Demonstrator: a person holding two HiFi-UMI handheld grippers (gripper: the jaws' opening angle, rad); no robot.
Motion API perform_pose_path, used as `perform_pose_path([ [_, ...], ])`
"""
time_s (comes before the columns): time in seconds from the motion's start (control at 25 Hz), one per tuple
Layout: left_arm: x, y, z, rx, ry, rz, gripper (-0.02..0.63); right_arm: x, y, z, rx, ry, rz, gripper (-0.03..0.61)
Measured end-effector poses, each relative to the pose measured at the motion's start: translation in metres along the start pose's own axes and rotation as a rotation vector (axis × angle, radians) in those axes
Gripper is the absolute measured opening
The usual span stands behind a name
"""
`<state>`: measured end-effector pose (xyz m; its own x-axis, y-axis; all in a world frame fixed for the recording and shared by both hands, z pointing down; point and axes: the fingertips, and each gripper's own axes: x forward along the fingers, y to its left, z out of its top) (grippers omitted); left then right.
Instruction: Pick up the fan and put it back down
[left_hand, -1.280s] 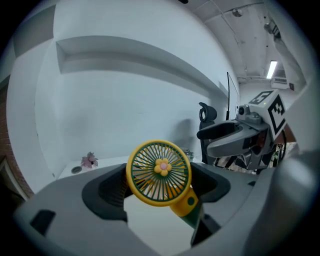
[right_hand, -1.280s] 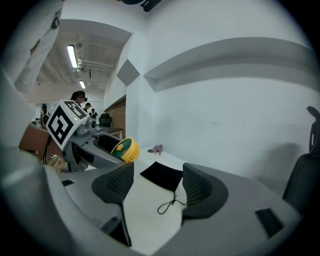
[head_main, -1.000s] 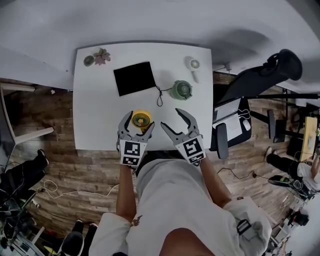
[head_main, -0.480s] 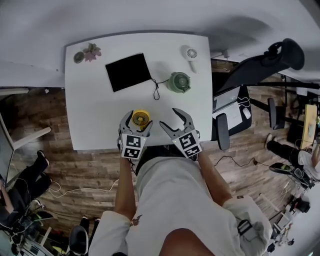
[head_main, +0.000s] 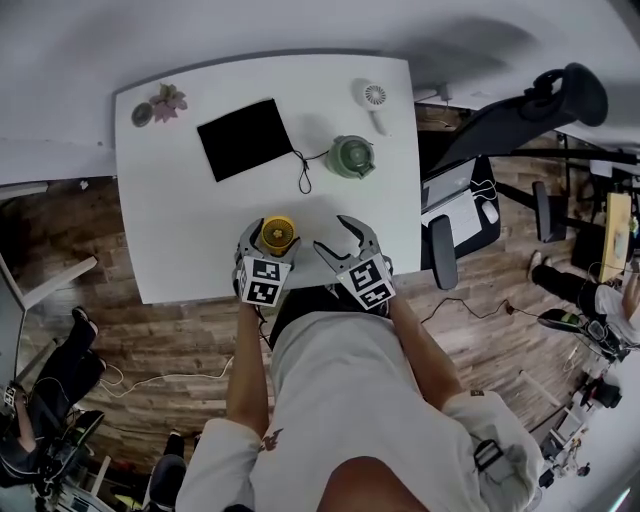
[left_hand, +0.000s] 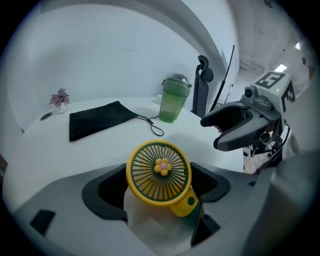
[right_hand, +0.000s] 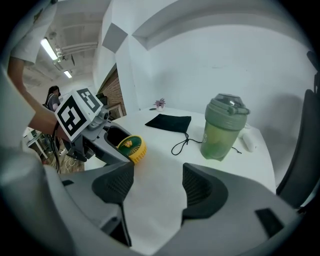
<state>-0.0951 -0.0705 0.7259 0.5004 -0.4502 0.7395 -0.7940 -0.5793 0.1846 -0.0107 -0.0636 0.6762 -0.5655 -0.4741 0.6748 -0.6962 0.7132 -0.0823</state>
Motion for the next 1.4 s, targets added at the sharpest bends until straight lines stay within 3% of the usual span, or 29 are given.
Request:
perform_pose_path([
  [0.4, 0.008, -0.002, -0.004, 0.014, 0.002, -0.018, 0.391, 0.003, 0.002, -0.006, 0.004, 0.017, -0.012, 0.31],
  [0.72, -0.001, 0.0, 0.006, 0.005, -0.044, 0.004, 0.414, 0.0, 0.002, 0.008, -0.012, -0.009, -0.028, 0.321],
  [1.0, -0.044, 0.007, 0.057, 0.018, -0.215, 0.06, 0.386, -0.015, -0.003, 0.05, -0.044, -0.099, -0.064, 0.311],
  [1.4, -0.128, 0.006, 0.141, 0.079, -0.47, 0.158, 0.344, -0.07, -0.001, 0.142, -0.125, -0.311, -0.116, 0.293],
])
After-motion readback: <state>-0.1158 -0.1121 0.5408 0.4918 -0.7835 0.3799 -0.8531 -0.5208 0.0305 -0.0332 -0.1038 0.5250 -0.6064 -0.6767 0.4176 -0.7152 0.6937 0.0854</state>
